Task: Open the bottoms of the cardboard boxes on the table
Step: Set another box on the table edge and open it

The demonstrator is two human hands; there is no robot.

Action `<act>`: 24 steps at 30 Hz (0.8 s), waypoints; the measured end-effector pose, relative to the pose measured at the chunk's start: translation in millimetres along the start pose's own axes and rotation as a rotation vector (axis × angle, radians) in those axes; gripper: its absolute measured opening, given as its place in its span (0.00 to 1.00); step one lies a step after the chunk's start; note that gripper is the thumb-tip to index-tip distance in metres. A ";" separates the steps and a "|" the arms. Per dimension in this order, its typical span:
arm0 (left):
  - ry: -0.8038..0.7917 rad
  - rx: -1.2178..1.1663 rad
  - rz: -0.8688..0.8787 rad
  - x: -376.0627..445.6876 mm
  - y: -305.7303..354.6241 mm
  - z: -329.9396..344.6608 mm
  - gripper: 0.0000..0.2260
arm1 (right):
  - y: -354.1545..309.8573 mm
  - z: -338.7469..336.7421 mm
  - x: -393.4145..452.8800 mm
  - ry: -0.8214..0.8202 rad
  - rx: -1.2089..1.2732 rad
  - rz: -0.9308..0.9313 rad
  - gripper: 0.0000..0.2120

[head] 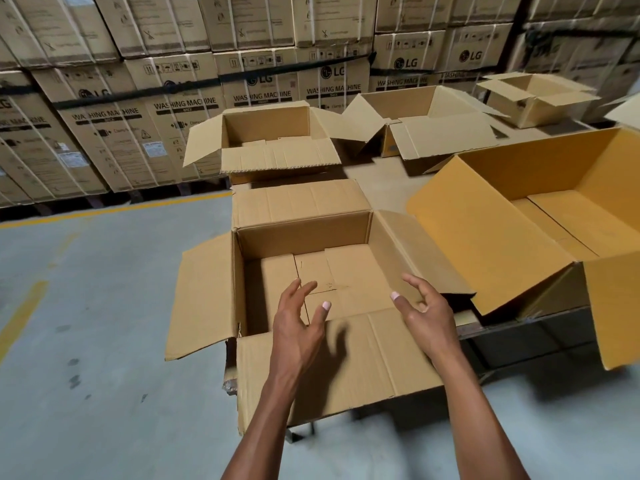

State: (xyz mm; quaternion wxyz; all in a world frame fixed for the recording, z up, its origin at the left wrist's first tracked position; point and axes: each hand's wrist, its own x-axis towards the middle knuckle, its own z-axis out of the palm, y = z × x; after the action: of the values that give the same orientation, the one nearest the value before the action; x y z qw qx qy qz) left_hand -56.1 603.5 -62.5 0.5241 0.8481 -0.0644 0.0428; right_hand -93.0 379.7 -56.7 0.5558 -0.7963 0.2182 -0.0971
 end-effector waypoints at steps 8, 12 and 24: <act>-0.029 -0.056 -0.019 -12.2 5.7 13.4 0.17 | 13.0 -17.1 -2.8 -0.015 0.016 -0.042 0.18; 0.064 -0.114 -0.073 -27.1 10.6 11.7 0.16 | 8.1 -17.3 -1.2 -0.118 0.055 -0.083 0.16; 0.400 -0.095 -0.228 -109.4 -29.1 -56.6 0.14 | -10.0 72.9 -51.7 -0.457 0.182 -0.155 0.16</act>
State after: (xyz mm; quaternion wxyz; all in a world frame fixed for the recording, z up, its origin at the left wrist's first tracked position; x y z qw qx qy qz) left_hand -160.0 674.1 -78.2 0.5673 0.7989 0.1351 0.1474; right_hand -107.5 467.5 -69.4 0.6509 -0.7586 0.0153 0.0238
